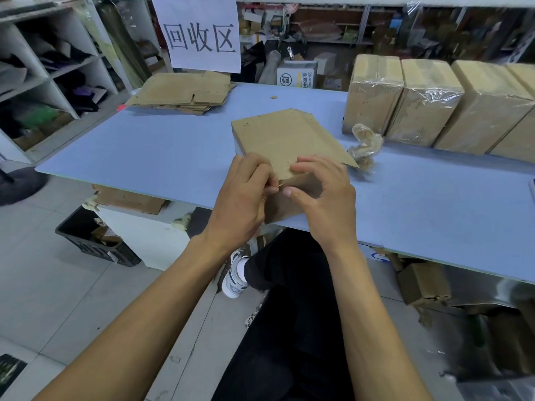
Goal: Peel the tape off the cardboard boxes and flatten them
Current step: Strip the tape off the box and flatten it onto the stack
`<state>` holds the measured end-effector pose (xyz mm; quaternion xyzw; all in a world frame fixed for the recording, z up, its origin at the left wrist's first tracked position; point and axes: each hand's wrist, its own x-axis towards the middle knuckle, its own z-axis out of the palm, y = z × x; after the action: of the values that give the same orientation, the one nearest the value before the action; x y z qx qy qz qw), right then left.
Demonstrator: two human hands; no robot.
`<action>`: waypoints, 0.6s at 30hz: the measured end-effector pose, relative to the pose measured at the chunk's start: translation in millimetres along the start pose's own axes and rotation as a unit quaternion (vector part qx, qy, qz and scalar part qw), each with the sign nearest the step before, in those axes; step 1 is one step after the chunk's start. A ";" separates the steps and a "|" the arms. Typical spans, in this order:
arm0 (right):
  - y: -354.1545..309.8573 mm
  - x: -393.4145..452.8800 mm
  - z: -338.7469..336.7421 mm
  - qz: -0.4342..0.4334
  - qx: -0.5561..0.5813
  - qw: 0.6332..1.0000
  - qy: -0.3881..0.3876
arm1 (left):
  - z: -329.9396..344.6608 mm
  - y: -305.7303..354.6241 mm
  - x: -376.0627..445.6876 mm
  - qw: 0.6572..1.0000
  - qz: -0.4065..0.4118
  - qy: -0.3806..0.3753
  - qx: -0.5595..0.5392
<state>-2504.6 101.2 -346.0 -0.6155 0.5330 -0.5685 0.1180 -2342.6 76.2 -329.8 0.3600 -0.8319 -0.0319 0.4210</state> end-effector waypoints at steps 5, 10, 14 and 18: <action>4.7 -1.1 -4.9 0.008 0.010 0.999 -0.035 | -6.5 -1.5 2.5 0.999 0.022 -0.037 -0.004; 8.9 4.0 -10.3 0.010 0.020 0.998 -0.058 | -9.6 -6.2 3.9 0.996 0.038 -0.075 -0.029; 11.2 6.1 -12.3 -0.001 -0.002 0.997 -0.071 | -11.8 -7.2 1.9 0.997 0.058 -0.052 0.005; 12.3 9.9 -13.2 -0.003 -0.015 0.997 -0.073 | -7.1 1.7 -4.9 0.997 -0.015 0.013 -0.075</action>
<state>-2524.1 94.5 -345.2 -0.6587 0.5295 -0.5145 0.1450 -2336.5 82.3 -327.9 0.3402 -0.8162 -0.0953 0.4571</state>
